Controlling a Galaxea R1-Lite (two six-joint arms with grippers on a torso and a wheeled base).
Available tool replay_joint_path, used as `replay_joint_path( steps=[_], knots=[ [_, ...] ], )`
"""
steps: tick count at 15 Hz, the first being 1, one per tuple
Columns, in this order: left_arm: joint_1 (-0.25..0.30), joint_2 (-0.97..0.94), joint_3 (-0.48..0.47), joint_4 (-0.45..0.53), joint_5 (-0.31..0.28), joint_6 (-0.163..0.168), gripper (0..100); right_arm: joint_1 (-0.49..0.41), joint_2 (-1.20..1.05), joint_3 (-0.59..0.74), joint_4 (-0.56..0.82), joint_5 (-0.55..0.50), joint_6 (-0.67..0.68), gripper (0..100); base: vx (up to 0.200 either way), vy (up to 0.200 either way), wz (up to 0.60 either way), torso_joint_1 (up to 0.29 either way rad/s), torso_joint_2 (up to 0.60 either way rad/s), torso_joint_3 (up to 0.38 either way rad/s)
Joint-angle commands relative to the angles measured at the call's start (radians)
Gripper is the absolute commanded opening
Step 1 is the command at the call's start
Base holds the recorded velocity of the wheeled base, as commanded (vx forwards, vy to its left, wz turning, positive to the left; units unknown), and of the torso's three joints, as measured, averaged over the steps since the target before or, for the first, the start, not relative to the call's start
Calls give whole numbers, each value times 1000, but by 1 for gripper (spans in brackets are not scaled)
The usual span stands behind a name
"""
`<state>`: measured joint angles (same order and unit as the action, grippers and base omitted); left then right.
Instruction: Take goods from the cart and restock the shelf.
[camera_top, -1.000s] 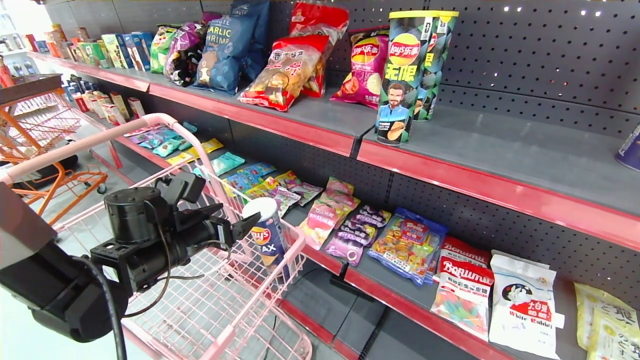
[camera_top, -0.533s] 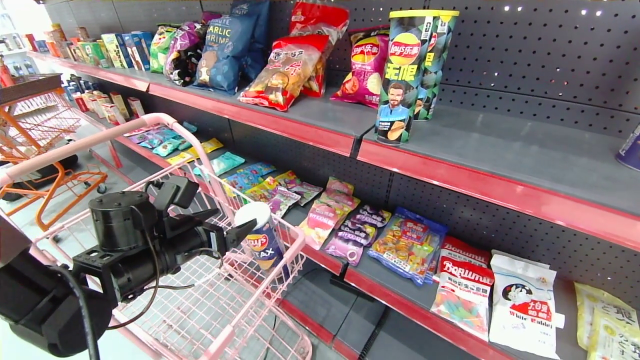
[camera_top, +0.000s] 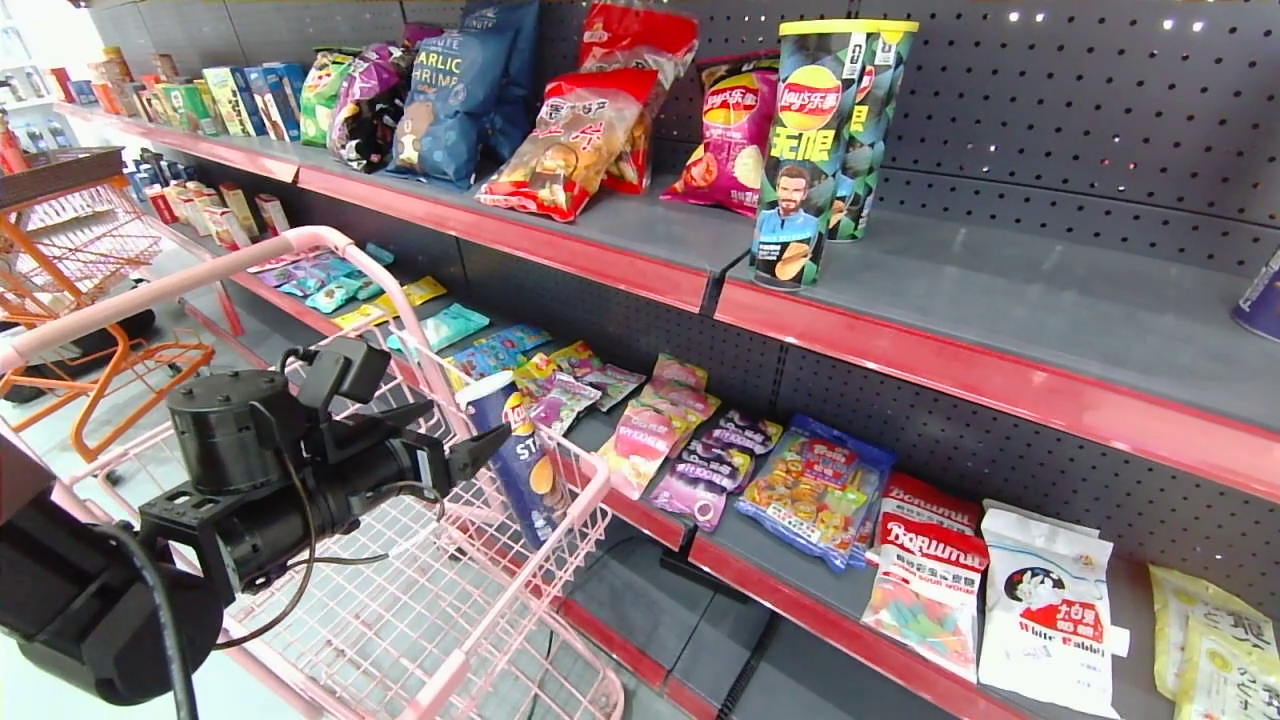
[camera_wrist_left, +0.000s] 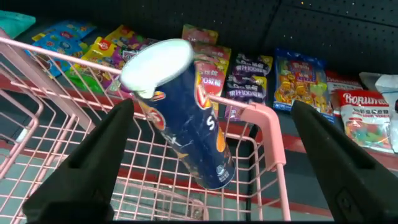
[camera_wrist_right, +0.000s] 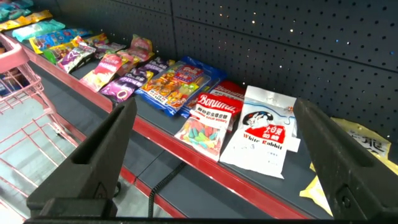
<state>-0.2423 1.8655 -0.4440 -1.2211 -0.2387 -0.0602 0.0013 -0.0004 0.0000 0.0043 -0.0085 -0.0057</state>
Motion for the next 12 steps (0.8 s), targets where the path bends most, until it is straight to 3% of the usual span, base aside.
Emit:
replay_joint_path(
  steps=[1,4,9,10,11,12],
  knots=[
    [12,-5,4,-5,1,-1,100,0,0,-2,0,1,-2,100,0,0,0,0,0,0],
    [37,-5,7,-5,9,-3,100,0,0,0,0,1,0,100,0,0,0,0,0,0],
    [107,-6,120,-80,10,-10,100,0,0,0,0,1,0,100,0,0,0,0,0,0],
    [135,-6,156,-74,27,-36,100,0,0,-2,0,-1,0,100,0,0,0,0,0,0],
    [143,0,157,-49,73,-93,100,0,0,0,0,-1,0,100,0,0,0,0,0,0],
    [140,0,140,-5,147,-201,100,0,0,0,0,1,0,100,0,0,0,0,0,0]
  ],
)
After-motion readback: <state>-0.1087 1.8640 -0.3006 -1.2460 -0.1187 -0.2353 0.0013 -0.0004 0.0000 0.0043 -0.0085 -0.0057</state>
